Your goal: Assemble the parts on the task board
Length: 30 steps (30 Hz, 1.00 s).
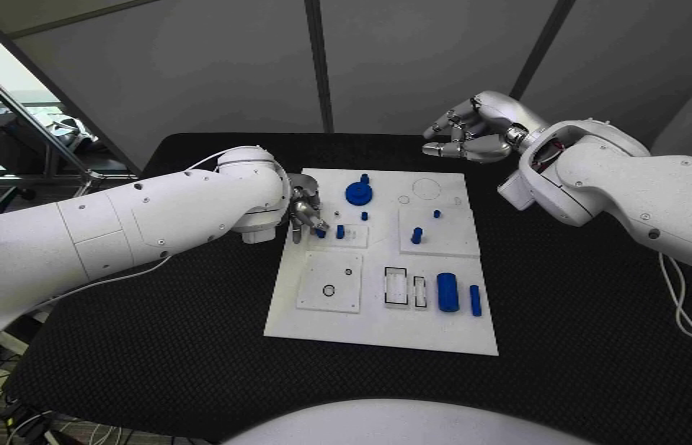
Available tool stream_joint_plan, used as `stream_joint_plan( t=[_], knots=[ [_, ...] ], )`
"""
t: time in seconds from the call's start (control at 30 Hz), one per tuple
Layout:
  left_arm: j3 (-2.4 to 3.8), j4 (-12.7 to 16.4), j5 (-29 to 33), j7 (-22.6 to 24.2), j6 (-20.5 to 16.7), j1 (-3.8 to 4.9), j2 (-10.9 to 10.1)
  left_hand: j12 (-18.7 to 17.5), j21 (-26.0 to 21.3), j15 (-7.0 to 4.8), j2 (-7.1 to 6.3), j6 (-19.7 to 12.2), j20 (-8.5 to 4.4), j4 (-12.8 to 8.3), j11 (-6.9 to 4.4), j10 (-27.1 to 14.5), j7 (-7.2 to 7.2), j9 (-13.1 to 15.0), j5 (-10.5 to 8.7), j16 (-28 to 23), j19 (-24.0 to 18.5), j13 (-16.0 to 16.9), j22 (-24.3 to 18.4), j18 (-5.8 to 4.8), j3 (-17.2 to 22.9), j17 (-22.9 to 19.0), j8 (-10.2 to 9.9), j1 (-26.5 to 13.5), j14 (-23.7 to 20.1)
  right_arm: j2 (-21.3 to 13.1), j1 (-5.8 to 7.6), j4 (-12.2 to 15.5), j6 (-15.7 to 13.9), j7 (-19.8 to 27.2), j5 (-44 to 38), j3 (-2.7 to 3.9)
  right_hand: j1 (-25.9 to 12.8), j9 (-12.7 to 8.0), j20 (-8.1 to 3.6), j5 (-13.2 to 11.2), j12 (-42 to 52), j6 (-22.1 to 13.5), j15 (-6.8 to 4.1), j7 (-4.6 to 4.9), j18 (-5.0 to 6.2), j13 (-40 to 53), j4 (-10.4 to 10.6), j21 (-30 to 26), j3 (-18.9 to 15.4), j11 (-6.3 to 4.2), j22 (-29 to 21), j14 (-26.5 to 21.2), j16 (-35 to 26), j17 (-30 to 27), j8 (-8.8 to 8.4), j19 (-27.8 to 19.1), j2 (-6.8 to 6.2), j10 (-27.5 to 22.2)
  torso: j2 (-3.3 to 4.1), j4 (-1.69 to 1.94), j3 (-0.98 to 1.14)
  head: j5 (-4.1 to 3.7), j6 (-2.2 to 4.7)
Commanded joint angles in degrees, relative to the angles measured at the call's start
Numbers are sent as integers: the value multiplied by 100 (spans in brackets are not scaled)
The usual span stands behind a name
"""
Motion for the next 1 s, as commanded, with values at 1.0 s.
stream_joint_plan(
  t=[1.0],
  knots=[
    [-57,-137,-16,-85,52,-12,94,72,16,-54,-233,163,-23,-81,-71,66,-145,101,82,4,132,54,913,-148,-81,9,139,-968,33,-25,11,27,-1,46,-11,4,-47,-8,-11,13,-32,33,-49,-4,47,-11,19,-34,-22,-25,-6,271,-43,56,33,-9,43,22,0,5,1,-32,-26]
  ],
)
